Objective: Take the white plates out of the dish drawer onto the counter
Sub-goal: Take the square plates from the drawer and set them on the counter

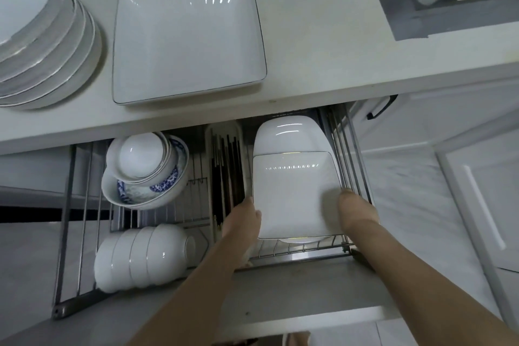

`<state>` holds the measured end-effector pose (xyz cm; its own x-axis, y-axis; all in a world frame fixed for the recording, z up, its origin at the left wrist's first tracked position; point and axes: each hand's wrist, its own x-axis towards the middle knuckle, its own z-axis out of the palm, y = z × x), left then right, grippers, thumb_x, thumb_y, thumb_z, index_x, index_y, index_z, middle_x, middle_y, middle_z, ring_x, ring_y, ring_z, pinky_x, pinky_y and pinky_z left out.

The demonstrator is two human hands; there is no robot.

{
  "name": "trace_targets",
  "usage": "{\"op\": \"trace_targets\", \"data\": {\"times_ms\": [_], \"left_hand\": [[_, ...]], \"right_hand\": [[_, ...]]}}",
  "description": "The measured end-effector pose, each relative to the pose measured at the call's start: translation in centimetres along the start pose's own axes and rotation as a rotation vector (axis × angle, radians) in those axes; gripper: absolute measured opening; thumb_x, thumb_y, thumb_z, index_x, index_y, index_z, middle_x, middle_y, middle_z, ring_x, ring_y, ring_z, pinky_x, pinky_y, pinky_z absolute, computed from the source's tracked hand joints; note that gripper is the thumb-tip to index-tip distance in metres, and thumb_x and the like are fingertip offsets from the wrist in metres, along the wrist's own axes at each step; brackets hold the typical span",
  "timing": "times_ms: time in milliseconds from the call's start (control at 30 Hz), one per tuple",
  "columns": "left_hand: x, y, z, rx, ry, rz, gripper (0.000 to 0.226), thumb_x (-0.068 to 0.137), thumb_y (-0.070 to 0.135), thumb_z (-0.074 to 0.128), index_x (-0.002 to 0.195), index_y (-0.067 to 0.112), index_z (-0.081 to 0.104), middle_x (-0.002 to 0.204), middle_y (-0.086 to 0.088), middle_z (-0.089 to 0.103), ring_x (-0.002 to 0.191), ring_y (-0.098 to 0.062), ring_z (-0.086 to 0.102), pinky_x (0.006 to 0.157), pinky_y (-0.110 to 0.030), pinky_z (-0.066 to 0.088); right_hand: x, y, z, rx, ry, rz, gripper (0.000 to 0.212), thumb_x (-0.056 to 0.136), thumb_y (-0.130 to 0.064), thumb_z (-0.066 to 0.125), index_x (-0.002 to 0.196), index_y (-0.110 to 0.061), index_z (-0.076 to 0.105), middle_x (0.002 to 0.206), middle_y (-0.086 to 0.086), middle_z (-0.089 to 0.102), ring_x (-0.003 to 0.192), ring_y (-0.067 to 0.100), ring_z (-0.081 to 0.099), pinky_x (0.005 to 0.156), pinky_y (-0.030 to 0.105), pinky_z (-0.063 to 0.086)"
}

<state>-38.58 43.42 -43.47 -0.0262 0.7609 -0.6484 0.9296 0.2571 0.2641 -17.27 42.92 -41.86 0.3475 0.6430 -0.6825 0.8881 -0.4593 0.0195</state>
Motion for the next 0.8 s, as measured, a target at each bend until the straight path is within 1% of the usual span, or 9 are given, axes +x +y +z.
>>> {"op": "trace_targets", "data": {"times_ms": [167, 233, 300, 333, 400, 533, 667, 733, 800], "left_hand": [[-2.3, -0.9, -3.0, -0.089, -0.038, 0.027, 0.022, 0.095, 0.014, 0.039, 0.105, 0.001, 0.053, 0.104, -0.02, 0.064, 0.093, -0.034, 0.063, 0.076, -0.039, 0.051], [-3.7, -1.5, -3.9, -0.182, -0.016, 0.012, 0.017, 0.094, 0.013, 0.04, 0.096, 0.002, 0.053, 0.096, -0.023, 0.063, 0.077, -0.03, 0.062, 0.07, -0.04, 0.051], [-5.1, -2.0, -4.9, -0.245, 0.029, 0.008, 0.013, 0.094, 0.014, 0.041, 0.092, 0.007, 0.052, 0.087, -0.02, 0.06, 0.063, -0.019, 0.052, 0.061, -0.036, 0.045], [-5.9, -2.3, -5.4, -0.27, 0.053, 0.008, 0.013, 0.093, 0.015, 0.042, 0.094, 0.008, 0.054, 0.085, -0.016, 0.06, 0.062, -0.016, 0.049, 0.06, -0.031, 0.042], [-7.5, -2.8, -6.7, -0.332, 0.103, 0.006, 0.014, 0.091, 0.015, 0.044, 0.095, 0.011, 0.057, 0.08, -0.009, 0.06, 0.061, -0.016, 0.051, 0.057, -0.027, 0.039], [-10.9, -3.6, -9.1, -0.411, 0.195, 0.004, 0.015, 0.089, 0.015, 0.047, 0.094, 0.012, 0.061, 0.076, -0.005, 0.061, 0.063, -0.015, 0.053, 0.054, -0.026, 0.038], [-14.9, -4.4, -11.4, -0.453, 0.279, -0.001, 0.015, 0.087, 0.017, 0.049, 0.091, 0.013, 0.063, 0.081, -0.006, 0.066, 0.076, -0.024, 0.061, 0.065, -0.034, 0.048], [-16.8, -4.6, -12.7, -0.477, 0.306, 0.012, 0.015, 0.086, 0.017, 0.05, 0.087, 0.012, 0.064, 0.076, -0.007, 0.066, 0.073, -0.026, 0.062, 0.064, -0.037, 0.05], [-18.7, -4.5, -14.0, -0.507, 0.332, 0.04, 0.014, 0.085, 0.016, 0.051, 0.084, 0.014, 0.065, 0.07, -0.003, 0.064, 0.065, -0.022, 0.059, 0.06, -0.035, 0.049]], "right_hand": [[-1.9, 0.8, -2.3, -0.005, -0.002, -0.166, 0.029, 0.091, 0.006, 0.037, 0.118, 0.004, 0.047, 0.123, 0.019, 0.06, 0.112, 0.031, 0.059, 0.09, 0.035, 0.048], [-3.2, 0.9, -3.4, 0.02, 0.005, -0.231, 0.022, 0.093, 0.001, 0.038, 0.111, 0.003, 0.048, 0.118, 0.021, 0.062, 0.107, 0.032, 0.061, 0.084, 0.034, 0.048], [-4.8, 0.7, -4.5, 0.044, 0.028, -0.303, 0.011, 0.093, -0.005, 0.039, 0.099, -0.002, 0.048, 0.112, 0.022, 0.064, 0.102, 0.034, 0.062, 0.079, 0.035, 0.047], [-5.7, 0.7, -5.0, 0.06, 0.043, -0.335, 0.005, 0.093, -0.008, 0.04, 0.092, -0.006, 0.045, 0.108, 0.022, 0.065, 0.099, 0.034, 0.062, 0.077, 0.035, 0.047], [-7.3, 0.4, -5.9, 0.093, 0.075, -0.383, 0.009, 0.094, -0.013, 0.041, 0.086, -0.009, 0.039, 0.103, 0.021, 0.066, 0.094, 0.034, 0.062, 0.072, 0.035, 0.046], [-10.7, -0.3, -7.8, 0.155, 0.099, -0.456, 0.011, 0.093, -0.016, 0.044, 0.085, -0.008, 0.039, 0.097, 0.021, 0.066, 0.089, 0.034, 0.062, 0.068, 0.034, 0.044], [-14.5, -1.0, -10.2, 0.2, 0.119, -0.508, 0.013, 0.092, -0.018, 0.045, 0.089, -0.005, 0.045, 0.09, 0.018, 0.064, 0.084, 0.035, 0.064, 0.071, 0.037, 0.05], [-16.1, -1.1, -11.5, 0.23, 0.13, -0.531, 0.017, 0.092, -0.017, 0.045, 0.094, -0.001, 0.049, 0.088, 0.019, 0.065, 0.078, 0.036, 0.065, 0.068, 0.038, 0.051], [-17.6, -1.2, -12.8, 0.253, 0.148, -0.564, 0.018, 0.091, -0.017, 0.045, 0.093, 0.0, 0.05, 0.084, 0.017, 0.064, 0.067, 0.031, 0.065, 0.062, 0.035, 0.05]]}}
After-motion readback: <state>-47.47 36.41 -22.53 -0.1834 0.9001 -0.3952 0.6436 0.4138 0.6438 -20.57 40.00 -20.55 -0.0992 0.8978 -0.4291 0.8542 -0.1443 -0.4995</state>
